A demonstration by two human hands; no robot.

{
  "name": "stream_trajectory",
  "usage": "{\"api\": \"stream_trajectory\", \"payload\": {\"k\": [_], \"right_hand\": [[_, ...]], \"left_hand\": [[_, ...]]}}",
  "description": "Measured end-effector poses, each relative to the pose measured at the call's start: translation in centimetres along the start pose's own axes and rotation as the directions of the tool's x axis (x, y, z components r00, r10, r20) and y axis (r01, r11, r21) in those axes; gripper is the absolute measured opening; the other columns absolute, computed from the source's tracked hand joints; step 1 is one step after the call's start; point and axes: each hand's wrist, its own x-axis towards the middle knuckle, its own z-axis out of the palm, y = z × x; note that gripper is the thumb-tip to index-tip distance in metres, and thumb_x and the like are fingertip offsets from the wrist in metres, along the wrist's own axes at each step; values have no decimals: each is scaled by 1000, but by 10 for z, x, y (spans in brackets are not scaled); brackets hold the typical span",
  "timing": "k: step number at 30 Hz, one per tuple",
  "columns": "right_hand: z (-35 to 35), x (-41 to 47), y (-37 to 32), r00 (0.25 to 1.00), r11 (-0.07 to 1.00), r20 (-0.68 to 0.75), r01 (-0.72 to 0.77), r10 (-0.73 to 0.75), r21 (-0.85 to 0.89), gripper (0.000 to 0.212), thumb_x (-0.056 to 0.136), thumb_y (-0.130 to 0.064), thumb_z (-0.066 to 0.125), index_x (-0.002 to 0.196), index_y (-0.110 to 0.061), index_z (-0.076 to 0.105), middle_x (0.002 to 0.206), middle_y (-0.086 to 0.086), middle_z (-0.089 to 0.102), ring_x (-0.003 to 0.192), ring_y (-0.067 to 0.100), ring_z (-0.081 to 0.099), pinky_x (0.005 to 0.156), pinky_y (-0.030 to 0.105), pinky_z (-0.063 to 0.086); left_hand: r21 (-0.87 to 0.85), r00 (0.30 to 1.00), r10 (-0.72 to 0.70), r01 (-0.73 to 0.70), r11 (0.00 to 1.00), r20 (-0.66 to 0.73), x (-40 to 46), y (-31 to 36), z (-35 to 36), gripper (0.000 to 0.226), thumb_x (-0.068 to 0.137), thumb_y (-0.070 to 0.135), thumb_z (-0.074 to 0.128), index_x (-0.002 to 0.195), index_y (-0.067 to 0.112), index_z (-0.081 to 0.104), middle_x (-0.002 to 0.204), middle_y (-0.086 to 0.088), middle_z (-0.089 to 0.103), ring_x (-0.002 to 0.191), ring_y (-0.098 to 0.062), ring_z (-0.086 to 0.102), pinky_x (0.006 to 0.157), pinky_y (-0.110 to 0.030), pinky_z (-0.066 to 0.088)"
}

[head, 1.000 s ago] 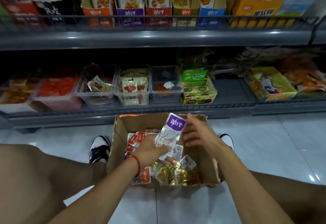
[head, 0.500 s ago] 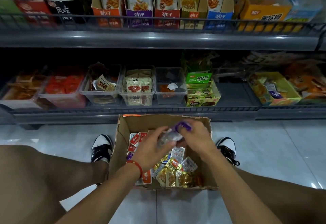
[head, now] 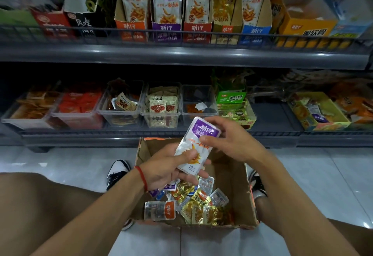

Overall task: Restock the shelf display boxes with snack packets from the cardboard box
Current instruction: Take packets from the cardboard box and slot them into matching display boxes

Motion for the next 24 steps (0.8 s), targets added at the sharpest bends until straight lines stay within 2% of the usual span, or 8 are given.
{"api": "stream_trajectory", "payload": {"k": [3, 6, 9, 13, 17, 20, 22, 24], "right_hand": [[-18, 11, -21, 999, 998, 22, 46, -47, 40, 34, 88, -25, 77, 118, -21, 61, 100, -4, 75, 84, 13, 73, 66, 30, 58], [-35, 24, -46, 993, 993, -43, 115, -114, 25, 30, 85, -23, 79, 111, -20, 63, 97, -2, 77, 84, 21, 75, 68, 42, 62], [-46, 36, -74, 978, 982, -109, 182, -175, 52, 35, 82, -21, 81, 111, -17, 63, 97, -1, 76, 87, 16, 75, 67, 33, 62], [-59, 56, -112, 972, 978, -111, 207, -206, -7, 44, 77, -21, 86, 115, -21, 64, 102, -2, 76, 90, 12, 74, 77, 34, 63], [-76, 77, -158, 957, 961, -124, 249, -263, -118, 43, 79, -21, 83, 116, -23, 62, 109, -4, 72, 95, 8, 72, 78, 30, 62], [-90, 92, -194, 932, 927, -139, 299, -334, -226, 42, 81, -19, 80, 117, -20, 59, 109, -7, 68, 97, 7, 69, 73, 23, 61], [-101, 102, -218, 913, 899, -166, 311, -373, -309, 41, 82, -19, 79, 117, -22, 57, 106, -8, 67, 92, 4, 69, 67, 19, 59], [-110, 113, -239, 892, 869, -201, 307, -406, -389, 42, 83, -22, 80, 117, -27, 56, 106, -8, 67, 91, 4, 68, 69, 22, 59]], "left_hand": [[55, 999, 27, -29, 998, 33, -2, 32, -2, 39, 98, 16, 58, 135, 7, 53, 123, -24, 68, 109, -45, 68, 77, -41, 64], [123, 987, 141, -131, 984, -79, -3, 64, -2, 37, 95, 6, 63, 132, 8, 56, 117, -22, 71, 102, -45, 70, 74, -39, 64], [194, 942, 273, -236, 952, -196, -1, 94, -5, 35, 95, 7, 65, 128, 13, 58, 111, -19, 74, 94, -42, 73, 68, -37, 65], [261, 914, 357, -303, 917, -194, 1, 133, -15, 34, 95, 10, 66, 128, 15, 59, 108, -19, 75, 90, -42, 74, 62, -34, 64], [205, 858, 453, -411, 888, -241, 7, 162, -26, 40, 92, 9, 70, 130, 13, 59, 114, -17, 73, 94, -40, 74, 65, -35, 64], [172, 784, 502, -474, 864, -364, 13, 175, -37, 41, 89, 7, 74, 125, 14, 57, 111, -15, 74, 96, -34, 75, 69, -38, 64], [210, 734, 512, -470, 857, -446, 15, 182, -44, 40, 88, 6, 75, 122, 17, 56, 107, -13, 75, 95, -27, 75, 73, -41, 63], [269, 700, 532, -460, 846, -477, 15, 187, -49, 37, 89, 7, 74, 119, 20, 57, 105, -9, 75, 93, -22, 75, 74, -40, 63]]}}
